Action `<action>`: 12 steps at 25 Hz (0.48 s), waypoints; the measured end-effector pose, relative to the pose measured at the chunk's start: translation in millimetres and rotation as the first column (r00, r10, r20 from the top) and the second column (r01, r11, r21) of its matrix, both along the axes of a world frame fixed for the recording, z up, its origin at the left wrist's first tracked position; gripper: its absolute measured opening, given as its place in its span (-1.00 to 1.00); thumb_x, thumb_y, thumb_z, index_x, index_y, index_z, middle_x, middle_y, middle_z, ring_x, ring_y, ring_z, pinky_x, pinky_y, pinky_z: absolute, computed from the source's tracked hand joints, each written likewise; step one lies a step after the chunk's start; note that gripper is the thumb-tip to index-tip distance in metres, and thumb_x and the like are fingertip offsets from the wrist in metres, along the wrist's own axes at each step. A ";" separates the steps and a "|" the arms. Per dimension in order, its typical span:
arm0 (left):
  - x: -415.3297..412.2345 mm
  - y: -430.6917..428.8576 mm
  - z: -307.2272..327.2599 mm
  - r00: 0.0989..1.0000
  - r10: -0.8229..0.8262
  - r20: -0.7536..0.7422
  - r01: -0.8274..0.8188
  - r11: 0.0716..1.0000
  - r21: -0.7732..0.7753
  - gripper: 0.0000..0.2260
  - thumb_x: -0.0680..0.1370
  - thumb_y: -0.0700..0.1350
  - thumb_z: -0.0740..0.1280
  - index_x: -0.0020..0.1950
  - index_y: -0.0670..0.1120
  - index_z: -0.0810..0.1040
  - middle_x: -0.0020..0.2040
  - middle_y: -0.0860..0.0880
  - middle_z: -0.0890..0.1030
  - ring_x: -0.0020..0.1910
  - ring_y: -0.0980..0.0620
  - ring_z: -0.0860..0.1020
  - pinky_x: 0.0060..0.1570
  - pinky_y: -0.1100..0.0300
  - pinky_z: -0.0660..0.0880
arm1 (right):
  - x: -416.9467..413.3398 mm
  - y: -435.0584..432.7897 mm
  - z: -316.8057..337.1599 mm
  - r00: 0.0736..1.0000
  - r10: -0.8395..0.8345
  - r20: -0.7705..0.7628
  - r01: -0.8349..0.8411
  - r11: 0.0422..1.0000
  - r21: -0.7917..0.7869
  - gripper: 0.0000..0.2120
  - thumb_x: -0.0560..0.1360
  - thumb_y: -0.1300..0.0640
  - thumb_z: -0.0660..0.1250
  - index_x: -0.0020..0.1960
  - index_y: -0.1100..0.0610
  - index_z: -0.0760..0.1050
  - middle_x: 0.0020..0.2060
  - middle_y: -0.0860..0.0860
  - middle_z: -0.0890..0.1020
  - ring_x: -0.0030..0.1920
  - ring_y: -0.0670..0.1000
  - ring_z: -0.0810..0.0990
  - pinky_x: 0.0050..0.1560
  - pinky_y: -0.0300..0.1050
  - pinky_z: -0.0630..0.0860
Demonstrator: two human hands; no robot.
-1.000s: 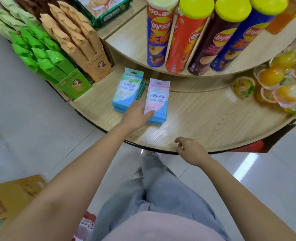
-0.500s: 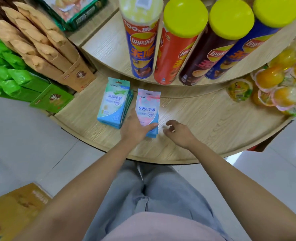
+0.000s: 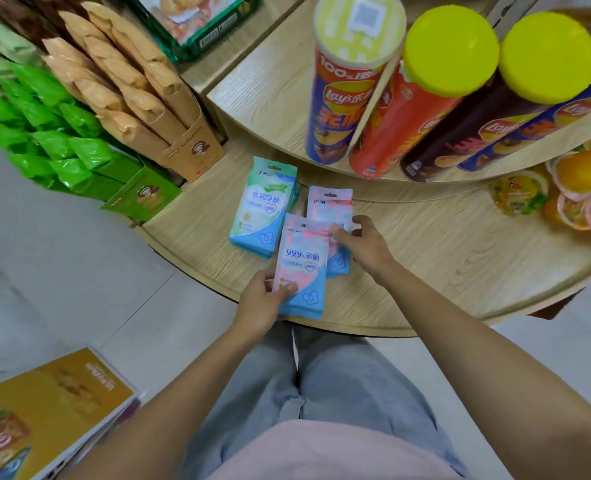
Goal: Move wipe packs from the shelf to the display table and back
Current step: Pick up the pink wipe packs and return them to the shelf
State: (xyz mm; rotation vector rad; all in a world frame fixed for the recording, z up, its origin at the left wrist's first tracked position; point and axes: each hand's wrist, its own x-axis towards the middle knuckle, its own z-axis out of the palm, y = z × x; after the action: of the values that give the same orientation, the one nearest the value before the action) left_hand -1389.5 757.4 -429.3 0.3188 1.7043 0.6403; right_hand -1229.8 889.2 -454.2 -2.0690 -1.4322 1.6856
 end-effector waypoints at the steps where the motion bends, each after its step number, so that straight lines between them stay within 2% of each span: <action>1: -6.4 -7.9 4.3 0.999 0.026 0.037 -0.026 1.000 0.004 -0.69 0.50 -0.21 0.37 0.22 -0.18 0.44 0.09 -0.19 0.61 -0.09 -0.04 0.61 -0.33 0.16 0.58 | -2.0 -2.0 -3.7 0.999 -0.035 0.001 0.035 0.999 0.005 -0.37 0.46 -0.11 0.36 0.38 0.17 0.23 0.05 0.10 0.54 0.12 0.13 0.56 0.16 0.01 0.48; 4: -21.6 -27.9 15.1 0.990 0.069 0.119 -0.074 0.997 0.036 -0.72 0.49 -0.27 0.37 0.18 -0.14 0.45 0.08 -0.18 0.63 -0.05 -0.06 0.62 -0.20 0.17 0.57 | -6.0 -6.7 -15.6 0.996 -0.063 0.059 0.064 0.998 -0.015 -0.32 0.39 -0.10 0.45 0.34 0.20 0.28 0.14 0.13 0.57 0.13 0.14 0.58 0.19 0.08 0.50; 6: -27.2 -34.3 19.8 0.988 0.083 0.129 -0.091 0.994 0.058 -0.74 0.49 -0.28 0.37 0.13 -0.09 0.45 0.06 -0.15 0.65 -0.04 -0.05 0.62 -0.16 0.19 0.55 | -6.4 -9.1 -23.3 0.994 -0.090 0.061 0.094 0.993 -0.070 -0.44 0.33 -0.05 0.51 0.18 0.19 0.41 0.11 0.12 0.61 0.06 0.12 0.61 0.14 0.07 0.54; 7: -28.5 -34.4 21.7 0.989 0.083 0.123 -0.093 0.993 0.076 -0.74 0.49 -0.28 0.36 0.13 -0.07 0.45 0.05 -0.14 0.65 -0.04 -0.05 0.62 -0.17 0.21 0.55 | -5.0 -10.3 -26.2 0.991 -0.131 0.034 0.134 0.986 -0.096 -0.53 0.32 -0.02 0.53 0.10 0.18 0.46 0.08 0.13 0.63 0.01 0.11 0.63 0.08 0.04 0.57; 9: -30.7 -29.8 25.0 0.989 0.090 0.121 -0.102 0.990 0.102 -0.72 0.50 -0.29 0.35 0.17 -0.10 0.43 0.05 -0.12 0.64 -0.07 -0.02 0.62 -0.22 0.26 0.57 | -1.5 -12.9 -27.2 0.976 -0.216 -0.015 0.213 0.969 -0.122 -0.59 0.32 0.05 0.54 0.06 0.20 0.52 0.03 0.15 0.66 -0.05 0.10 0.65 -0.03 -0.02 0.60; 12: -31.3 -15.2 30.9 0.988 0.079 0.132 -0.097 0.987 0.130 -0.72 0.52 -0.30 0.32 0.20 -0.13 0.40 0.03 -0.08 0.64 -0.17 0.09 0.65 -0.29 0.25 0.58 | 9.3 -18.2 -24.1 0.965 -0.260 -0.012 0.258 0.961 -0.104 -0.60 0.32 0.14 0.54 0.07 0.27 0.54 0.03 0.17 0.66 -0.04 0.13 0.65 0.00 0.03 0.61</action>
State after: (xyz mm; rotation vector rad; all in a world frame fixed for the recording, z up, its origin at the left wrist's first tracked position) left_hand -1420.8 742.1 -398.4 0.2934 1.5639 0.8272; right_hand -1220.5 871.1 -478.4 -2.1665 -1.0326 1.7009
